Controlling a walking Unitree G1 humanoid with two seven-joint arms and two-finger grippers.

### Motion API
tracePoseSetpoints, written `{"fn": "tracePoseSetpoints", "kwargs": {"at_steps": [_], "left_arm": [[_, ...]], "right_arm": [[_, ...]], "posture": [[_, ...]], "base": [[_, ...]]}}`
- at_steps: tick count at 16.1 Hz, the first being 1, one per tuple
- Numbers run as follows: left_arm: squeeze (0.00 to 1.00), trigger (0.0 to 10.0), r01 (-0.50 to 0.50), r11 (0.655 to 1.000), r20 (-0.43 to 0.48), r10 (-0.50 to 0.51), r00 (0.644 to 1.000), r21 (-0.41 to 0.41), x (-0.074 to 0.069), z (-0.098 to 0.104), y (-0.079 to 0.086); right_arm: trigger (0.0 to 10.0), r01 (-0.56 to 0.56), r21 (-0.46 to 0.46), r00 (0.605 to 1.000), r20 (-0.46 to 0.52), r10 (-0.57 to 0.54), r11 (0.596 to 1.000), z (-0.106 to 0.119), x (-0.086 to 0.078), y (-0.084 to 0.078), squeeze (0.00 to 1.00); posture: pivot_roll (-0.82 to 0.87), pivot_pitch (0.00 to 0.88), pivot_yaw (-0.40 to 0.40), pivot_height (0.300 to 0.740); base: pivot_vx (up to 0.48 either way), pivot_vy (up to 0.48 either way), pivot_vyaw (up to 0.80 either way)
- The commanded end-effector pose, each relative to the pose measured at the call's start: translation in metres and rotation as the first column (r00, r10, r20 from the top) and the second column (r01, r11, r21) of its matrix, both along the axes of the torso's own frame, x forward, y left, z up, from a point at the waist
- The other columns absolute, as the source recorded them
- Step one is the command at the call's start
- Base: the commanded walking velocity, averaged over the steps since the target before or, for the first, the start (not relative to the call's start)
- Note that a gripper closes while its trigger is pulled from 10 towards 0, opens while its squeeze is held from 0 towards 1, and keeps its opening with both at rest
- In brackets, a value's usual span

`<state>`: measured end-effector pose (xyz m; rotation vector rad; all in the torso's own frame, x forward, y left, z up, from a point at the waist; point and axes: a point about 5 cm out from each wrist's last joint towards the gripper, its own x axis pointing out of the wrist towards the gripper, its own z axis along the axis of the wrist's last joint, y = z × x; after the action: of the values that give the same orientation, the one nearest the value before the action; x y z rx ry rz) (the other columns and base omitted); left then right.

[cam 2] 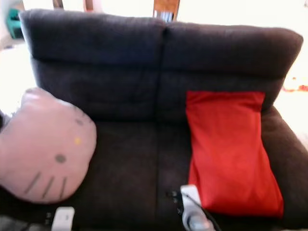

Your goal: Move the pillow to the sofa from floor

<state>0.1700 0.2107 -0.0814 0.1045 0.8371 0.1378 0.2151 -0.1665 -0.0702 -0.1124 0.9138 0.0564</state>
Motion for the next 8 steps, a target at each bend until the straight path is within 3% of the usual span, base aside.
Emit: {"fn": "tracePoseSetpoints", "kwargs": {"at_steps": [1,8], "left_arm": [[0.00,10.0,-0.001,1.000,-0.007,0.001,1.000,-0.014,-0.0026,-0.0021,-0.0044],[0.00,10.0,-0.002,1.000,-0.008,0.002,1.000,-0.021,-0.0031,-0.0023,-0.0045]], "right_arm": [[10.0,0.014,-0.022,1.000,-0.008,-0.014,1.000,-0.0006,-0.0023,-0.0094,0.00],[10.0,0.012,-0.022,1.000,-0.007,-0.012,1.000,-0.0007,-0.0027,-0.0096,0.00]], "posture": [[0.14,0.079,-0.064,0.740],[0.14,0.080,-0.064,0.740]], "base": [[0.000,-0.244,0.00],[0.000,-0.242,0.00]]}}
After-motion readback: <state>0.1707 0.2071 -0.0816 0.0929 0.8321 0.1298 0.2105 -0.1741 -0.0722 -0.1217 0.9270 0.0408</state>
